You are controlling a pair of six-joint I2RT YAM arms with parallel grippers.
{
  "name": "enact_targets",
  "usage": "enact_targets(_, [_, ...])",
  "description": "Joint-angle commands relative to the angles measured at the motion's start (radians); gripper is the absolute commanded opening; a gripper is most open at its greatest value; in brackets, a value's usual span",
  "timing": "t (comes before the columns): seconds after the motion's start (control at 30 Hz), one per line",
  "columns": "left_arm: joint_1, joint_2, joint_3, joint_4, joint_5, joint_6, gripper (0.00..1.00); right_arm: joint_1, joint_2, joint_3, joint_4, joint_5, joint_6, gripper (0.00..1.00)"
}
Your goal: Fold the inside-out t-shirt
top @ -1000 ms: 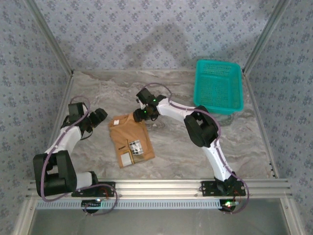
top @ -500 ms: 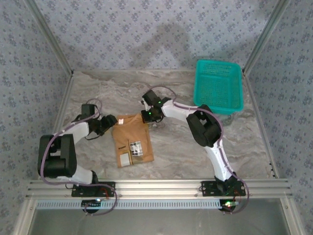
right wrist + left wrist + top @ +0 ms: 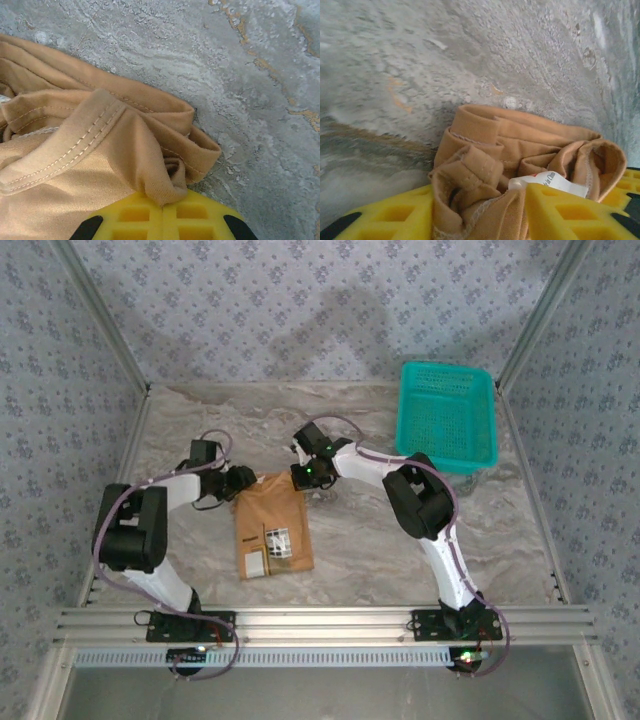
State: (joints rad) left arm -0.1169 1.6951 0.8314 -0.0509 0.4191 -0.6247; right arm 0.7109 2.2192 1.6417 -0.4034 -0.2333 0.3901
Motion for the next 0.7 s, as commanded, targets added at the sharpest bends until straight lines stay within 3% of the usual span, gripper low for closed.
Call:
enact_targets(0.0, [-0.007, 0.065, 0.037, -0.050, -0.027, 0.012, 0.41, -0.003, 0.007, 0.015, -0.047, -0.017, -0.023, 0.02])
enact_targets(0.17, [-0.020, 0.096, 0.051, -0.116, -0.110, 0.012, 0.39, -0.013, -0.006, 0.013, -0.053, -0.017, -0.031, 0.02])
enact_targets(0.2, [-0.029, 0.097, 0.061, -0.132, -0.130, 0.019, 0.33, -0.016, -0.004, 0.013, -0.051, -0.018, -0.031, 0.02])
enact_targets(0.27, [-0.039, 0.101, 0.076, -0.145, -0.143, 0.020, 0.05, -0.020, -0.001, 0.023, -0.052, -0.022, -0.031, 0.01])
enact_targets(0.3, [-0.041, 0.100, 0.083, -0.147, -0.141, 0.019, 0.00, -0.022, 0.002, 0.033, -0.056, -0.023, -0.031, 0.00])
enact_targets(0.67, [-0.046, -0.082, 0.165, -0.185, -0.110, -0.024, 0.00, -0.041, -0.114, 0.069, -0.039, -0.026, -0.002, 0.00])
